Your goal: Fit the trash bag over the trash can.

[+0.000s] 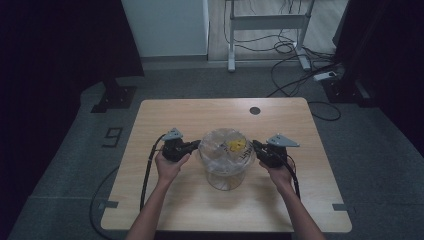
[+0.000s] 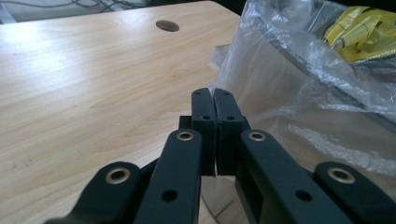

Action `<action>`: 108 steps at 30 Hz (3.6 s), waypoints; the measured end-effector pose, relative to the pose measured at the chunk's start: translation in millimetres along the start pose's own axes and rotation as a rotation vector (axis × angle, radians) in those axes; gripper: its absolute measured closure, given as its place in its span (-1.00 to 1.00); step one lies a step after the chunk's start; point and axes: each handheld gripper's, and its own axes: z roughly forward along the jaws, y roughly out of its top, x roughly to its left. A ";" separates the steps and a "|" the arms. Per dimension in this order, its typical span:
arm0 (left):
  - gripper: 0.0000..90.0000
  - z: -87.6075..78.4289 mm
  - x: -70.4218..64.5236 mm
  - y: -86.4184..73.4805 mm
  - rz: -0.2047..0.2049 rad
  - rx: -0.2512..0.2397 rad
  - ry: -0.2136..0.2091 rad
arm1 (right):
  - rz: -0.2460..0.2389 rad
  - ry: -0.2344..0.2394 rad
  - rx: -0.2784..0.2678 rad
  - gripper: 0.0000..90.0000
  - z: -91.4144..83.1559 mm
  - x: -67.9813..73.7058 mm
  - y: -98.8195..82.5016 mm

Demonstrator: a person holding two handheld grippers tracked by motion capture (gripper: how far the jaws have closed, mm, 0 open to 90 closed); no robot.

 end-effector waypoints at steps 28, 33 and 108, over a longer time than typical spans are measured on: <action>0.99 -2.4 -2.7 3.3 0.007 -0.026 0.009 | -0.080 0.396 -0.067 0.11 -70.8 82.3 41.2; 0.99 -3.8 -1.7 3.5 0.006 -0.029 0.008 | -0.129 0.378 -0.020 0.72 -60.2 91.7 34.4; 0.99 -3.3 -3.1 -1.5 0.000 -0.039 0.004 | -0.101 0.186 -0.046 0.59 -62.3 60.9 -46.9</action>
